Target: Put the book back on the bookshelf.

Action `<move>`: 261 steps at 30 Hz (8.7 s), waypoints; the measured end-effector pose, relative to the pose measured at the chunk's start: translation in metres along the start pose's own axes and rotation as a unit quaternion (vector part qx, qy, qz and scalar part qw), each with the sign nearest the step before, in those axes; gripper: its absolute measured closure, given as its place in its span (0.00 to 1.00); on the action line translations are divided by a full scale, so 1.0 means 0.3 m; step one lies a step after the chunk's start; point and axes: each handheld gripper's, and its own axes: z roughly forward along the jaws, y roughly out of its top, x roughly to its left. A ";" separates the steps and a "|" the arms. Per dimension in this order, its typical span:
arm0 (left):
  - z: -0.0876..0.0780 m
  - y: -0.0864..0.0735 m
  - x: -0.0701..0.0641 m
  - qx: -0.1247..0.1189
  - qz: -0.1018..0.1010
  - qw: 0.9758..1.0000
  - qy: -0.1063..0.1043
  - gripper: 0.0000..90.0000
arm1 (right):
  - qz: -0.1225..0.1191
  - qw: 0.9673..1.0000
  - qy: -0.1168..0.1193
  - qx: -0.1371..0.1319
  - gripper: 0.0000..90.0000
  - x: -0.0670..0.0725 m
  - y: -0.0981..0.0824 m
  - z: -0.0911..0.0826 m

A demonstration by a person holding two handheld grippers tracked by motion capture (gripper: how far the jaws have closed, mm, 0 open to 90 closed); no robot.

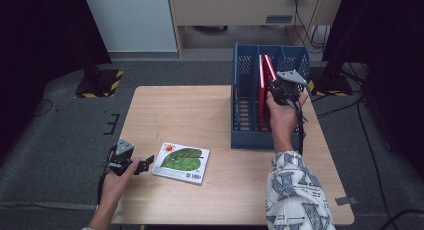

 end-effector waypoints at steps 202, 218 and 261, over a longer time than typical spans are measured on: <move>0.111 0.010 -0.132 0.054 0.046 0.994 -0.087 0.09 | -0.135 0.928 0.319 0.137 0.15 0.559 -0.602 -0.277; 0.121 0.001 -0.133 0.061 0.017 0.990 -0.122 0.13 | -0.156 0.911 0.342 0.169 0.14 0.626 -0.647 -0.270; 0.093 0.010 -0.292 0.065 0.071 0.981 -0.171 0.13 | -0.143 0.908 0.334 0.209 0.18 0.484 -0.690 -0.325</move>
